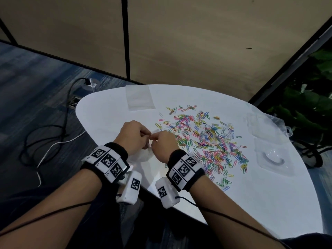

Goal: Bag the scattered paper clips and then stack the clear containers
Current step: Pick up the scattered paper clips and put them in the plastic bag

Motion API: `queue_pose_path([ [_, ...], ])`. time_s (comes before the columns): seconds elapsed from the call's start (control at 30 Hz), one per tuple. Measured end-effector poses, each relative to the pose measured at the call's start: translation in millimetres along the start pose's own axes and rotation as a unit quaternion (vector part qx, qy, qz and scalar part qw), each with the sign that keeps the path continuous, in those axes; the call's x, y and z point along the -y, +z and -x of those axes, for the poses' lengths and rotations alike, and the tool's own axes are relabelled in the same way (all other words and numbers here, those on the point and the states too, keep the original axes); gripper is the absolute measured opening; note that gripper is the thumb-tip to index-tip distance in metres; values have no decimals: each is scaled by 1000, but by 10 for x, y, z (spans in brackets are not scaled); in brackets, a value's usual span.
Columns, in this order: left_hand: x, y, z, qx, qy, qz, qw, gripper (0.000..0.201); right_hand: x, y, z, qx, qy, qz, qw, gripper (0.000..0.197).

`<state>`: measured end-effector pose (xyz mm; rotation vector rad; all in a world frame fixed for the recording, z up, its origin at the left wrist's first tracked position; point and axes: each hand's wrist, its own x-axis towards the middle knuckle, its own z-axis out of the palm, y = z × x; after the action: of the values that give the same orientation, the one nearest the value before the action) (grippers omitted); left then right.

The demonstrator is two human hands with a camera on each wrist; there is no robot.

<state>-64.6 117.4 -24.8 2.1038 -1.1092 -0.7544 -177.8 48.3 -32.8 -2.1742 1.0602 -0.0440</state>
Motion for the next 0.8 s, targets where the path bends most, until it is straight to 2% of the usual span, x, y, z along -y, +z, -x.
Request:
queue_pose_path([
  [0.07,13,-69,-3,-15,1,-16,1000,18,28,-46,1,-20,-16,-100,995,24],
  [0.13,65,-180,-22,-42,-11,-31,999,19,-9,-157,-44,-63,-3,-243,968,23],
  [0.2,151,-344,-38,-78,-32,-38,996,19,-138,-226,-196,-94,9,-281,955,24],
  [0.23,188,-430,-37,-94,-42,-41,994,19,-226,-224,-306,-93,12,-238,967,26],
  [0.3,256,-572,-13,-113,-55,-40,991,19,-365,-149,-530,-48,-8,-48,998,30],
  [0.33,266,-611,2,-116,-56,-32,991,18,-399,-71,-631,-15,-34,35,999,34],
  [0.4,263,-625,18,-109,-58,-17,992,17,-375,141,-793,64,-97,146,982,47],
  [0.5,244,-545,-2,-96,-46,-22,994,18,-357,510,-974,125,-169,271,939,54],
  [0.63,245,-487,-45,-88,-38,-23,995,20,-548,767,-866,145,-164,332,918,58],
  [0.73,258,-461,-44,-85,-38,-24,995,19,-864,677,-531,128,-186,380,897,64],
  [0.8,244,-433,-34,-76,-34,-30,996,19,-1081,517,-310,122,-153,402,894,67],
])
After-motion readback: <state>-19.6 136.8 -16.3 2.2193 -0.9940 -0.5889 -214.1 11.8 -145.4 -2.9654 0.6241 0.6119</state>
